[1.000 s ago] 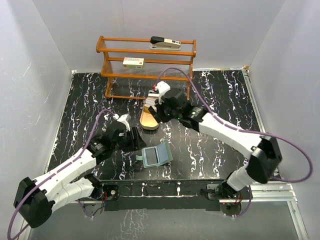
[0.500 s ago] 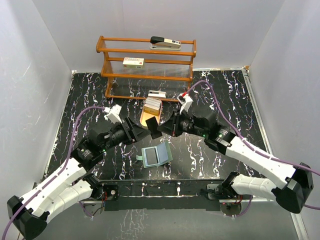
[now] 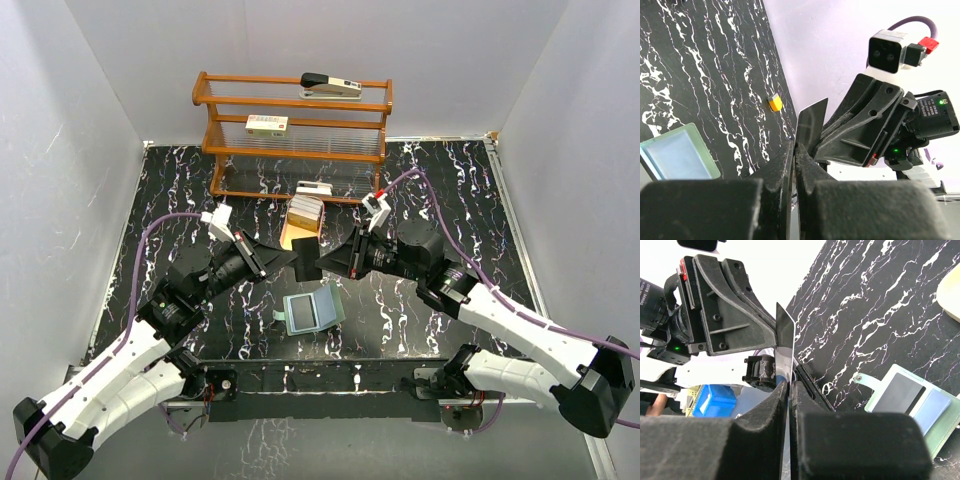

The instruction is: Put the credit cards into the card holder

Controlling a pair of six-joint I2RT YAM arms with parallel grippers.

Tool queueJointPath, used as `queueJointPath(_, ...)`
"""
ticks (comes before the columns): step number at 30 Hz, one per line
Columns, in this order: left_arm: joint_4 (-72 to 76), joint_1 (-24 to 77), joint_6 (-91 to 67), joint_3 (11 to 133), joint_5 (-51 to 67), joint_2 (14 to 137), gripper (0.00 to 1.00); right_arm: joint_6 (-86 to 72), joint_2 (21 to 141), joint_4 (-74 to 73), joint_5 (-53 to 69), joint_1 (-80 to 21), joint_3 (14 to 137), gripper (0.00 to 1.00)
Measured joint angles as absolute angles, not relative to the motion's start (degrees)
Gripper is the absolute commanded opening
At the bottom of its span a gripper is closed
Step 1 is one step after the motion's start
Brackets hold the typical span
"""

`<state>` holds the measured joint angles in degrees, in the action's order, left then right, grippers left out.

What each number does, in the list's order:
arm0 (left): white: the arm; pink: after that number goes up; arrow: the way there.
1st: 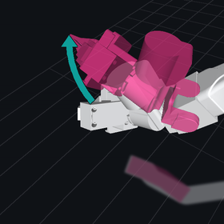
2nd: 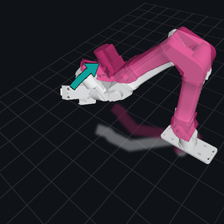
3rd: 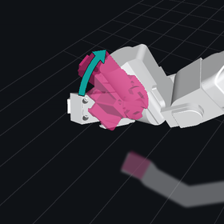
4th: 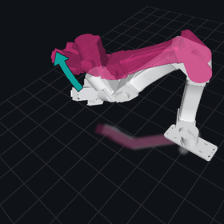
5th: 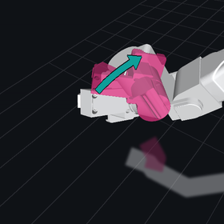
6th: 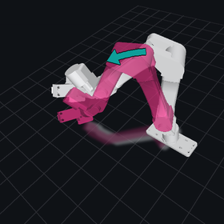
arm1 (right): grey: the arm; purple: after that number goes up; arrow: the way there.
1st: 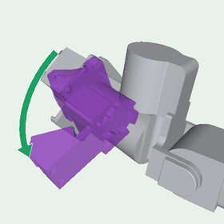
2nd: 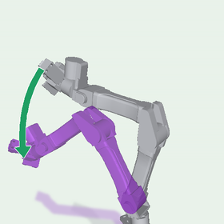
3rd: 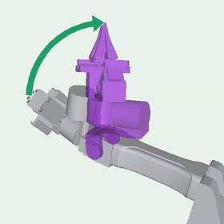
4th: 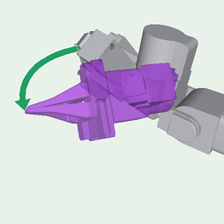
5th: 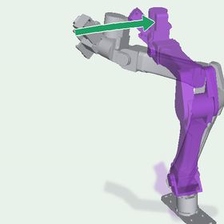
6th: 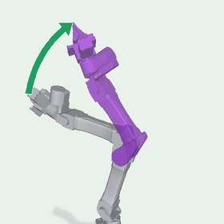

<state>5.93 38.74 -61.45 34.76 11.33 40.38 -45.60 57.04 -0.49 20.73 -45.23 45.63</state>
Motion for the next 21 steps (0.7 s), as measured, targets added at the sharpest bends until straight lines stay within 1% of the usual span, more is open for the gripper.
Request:
queueJointPath(4,6.9,38.8,-61.6,34.7,11.5,40.3,0.0,-46.1,57.0,-1.1,20.4,-45.2,45.3,0.15)
queueJointPath(6,7.5,38.9,-61.5,34.7,12.1,40.3,0.0,-46.2,57.0,-1.7,19.8,-45.3,45.2,0.18)
queueJointPath(8,8.2,39.0,-61.5,34.5,12.6,40.3,0.0,-46.2,56.8,-2.3,19.3,-45.5,45.1,0.18)
queueJointPath(9,8.7,39.1,-61.6,34.2,12.8,40.2,0.0,-46.2,56.5,-2.5,19.0,-45.6,45.1,0.16)
queueJointPath(13,10.5,39.2,-61.6,31.7,13.3,39.6,0.0,-46.5,55.4,-2.5,18.3,-45.7,43.3,0.01)
queueJointPath(18,12.4,39.1,-62.1,27.8,13.8,40.3,0.0,-47.8,55.9,-0.9,19.2,-45.7,40.1,0.0)
queueJointPath(19,13.2,39.1,-62.3,26.9,13.8,40.5,0.02,-48.0,56.2,-0.6,19.4,-45.7,39.7,0.0)
queueJointPath(21,13.7,39.0,-62.8,25.9,14.1,40.8,0.13,-48.2,56.4,-0.3,19.7,-45.6,38.9,0.0)
